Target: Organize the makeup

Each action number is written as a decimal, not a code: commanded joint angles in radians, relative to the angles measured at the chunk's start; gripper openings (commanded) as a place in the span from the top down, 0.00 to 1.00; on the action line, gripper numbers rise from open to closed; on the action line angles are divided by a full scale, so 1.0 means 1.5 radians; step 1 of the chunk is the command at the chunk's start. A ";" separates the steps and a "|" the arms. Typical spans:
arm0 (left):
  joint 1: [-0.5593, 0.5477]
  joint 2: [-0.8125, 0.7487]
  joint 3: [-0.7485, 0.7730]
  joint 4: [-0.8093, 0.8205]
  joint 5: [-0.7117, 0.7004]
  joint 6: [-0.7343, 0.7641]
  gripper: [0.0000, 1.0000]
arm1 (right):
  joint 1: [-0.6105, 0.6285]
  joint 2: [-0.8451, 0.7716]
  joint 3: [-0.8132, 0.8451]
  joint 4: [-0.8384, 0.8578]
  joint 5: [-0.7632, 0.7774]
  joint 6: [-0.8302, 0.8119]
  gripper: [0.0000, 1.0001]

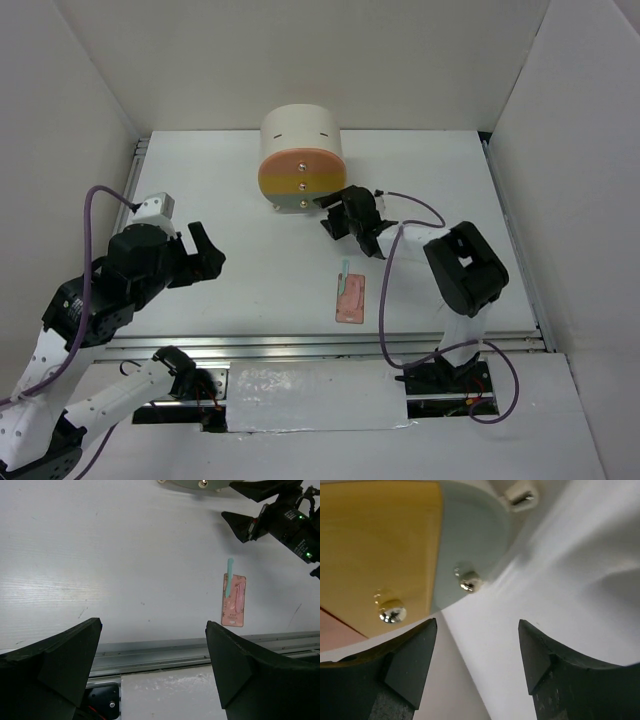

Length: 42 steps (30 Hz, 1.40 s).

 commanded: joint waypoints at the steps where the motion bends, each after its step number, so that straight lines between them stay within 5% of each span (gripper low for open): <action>1: 0.002 -0.001 0.003 0.022 0.013 -0.010 0.01 | -0.018 0.073 -0.006 0.275 -0.102 -0.058 0.26; 5: 0.002 -0.008 0.006 0.007 0.011 -0.018 0.01 | -0.026 0.147 0.010 0.399 -0.174 -0.060 0.31; 42: 0.002 -0.002 0.039 -0.048 0.003 -0.044 0.01 | -0.035 0.268 0.084 0.409 -0.154 -0.051 0.56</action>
